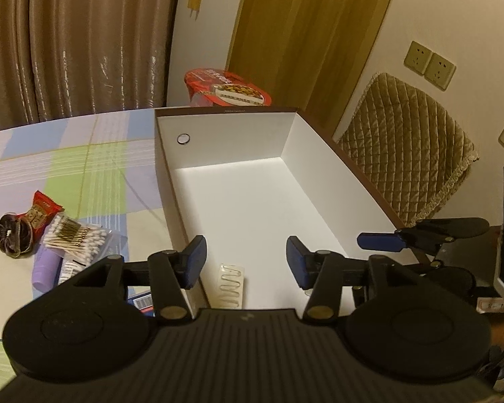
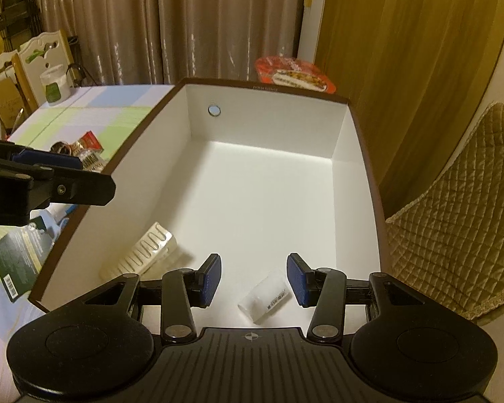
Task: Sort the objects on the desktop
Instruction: 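Withdraw both grippers from the box back over the table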
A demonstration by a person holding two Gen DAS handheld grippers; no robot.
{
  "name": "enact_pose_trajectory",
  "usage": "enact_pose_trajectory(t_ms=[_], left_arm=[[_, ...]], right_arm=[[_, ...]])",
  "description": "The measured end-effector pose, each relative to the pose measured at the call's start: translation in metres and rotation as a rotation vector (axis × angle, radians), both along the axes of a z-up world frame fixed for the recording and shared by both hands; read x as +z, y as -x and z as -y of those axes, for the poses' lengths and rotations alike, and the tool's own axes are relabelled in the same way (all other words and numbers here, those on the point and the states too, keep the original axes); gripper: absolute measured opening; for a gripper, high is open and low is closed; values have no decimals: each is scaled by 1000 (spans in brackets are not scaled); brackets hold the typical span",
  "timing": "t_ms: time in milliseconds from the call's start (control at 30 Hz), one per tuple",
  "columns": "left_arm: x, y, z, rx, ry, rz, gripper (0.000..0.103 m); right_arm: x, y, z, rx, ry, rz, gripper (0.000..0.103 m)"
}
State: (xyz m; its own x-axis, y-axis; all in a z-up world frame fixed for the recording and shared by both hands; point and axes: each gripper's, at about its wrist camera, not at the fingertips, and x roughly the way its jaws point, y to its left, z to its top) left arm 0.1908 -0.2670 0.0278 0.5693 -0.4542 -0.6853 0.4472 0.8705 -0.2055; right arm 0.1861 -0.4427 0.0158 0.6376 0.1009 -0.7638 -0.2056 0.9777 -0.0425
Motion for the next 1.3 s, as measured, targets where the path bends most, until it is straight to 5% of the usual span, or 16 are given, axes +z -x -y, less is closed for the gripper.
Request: enact_pose_trajectory(t_ms=[200,233,267,333,633,1300], left_arm=[[6,8,-16,28,5,12,52],[7,9,-19,35,5,13,55],[7,11,-22,43,5,13,60],[9,14,-31,59,6,15,68],[7,33,-78,123,-26,15,102],[-14,104,-150,300,-136,-40,102]], right_arm=[[10,8,-3,-11,-13,36,51],[12,10,-4,-18,-10,49,83],[14,14,-4,-28,-4,73,103],[19,24,-7,-20,6,135,103],[23,42,-13,-36,-21,157,103],[17,75,-49,69,-118,145,103]])
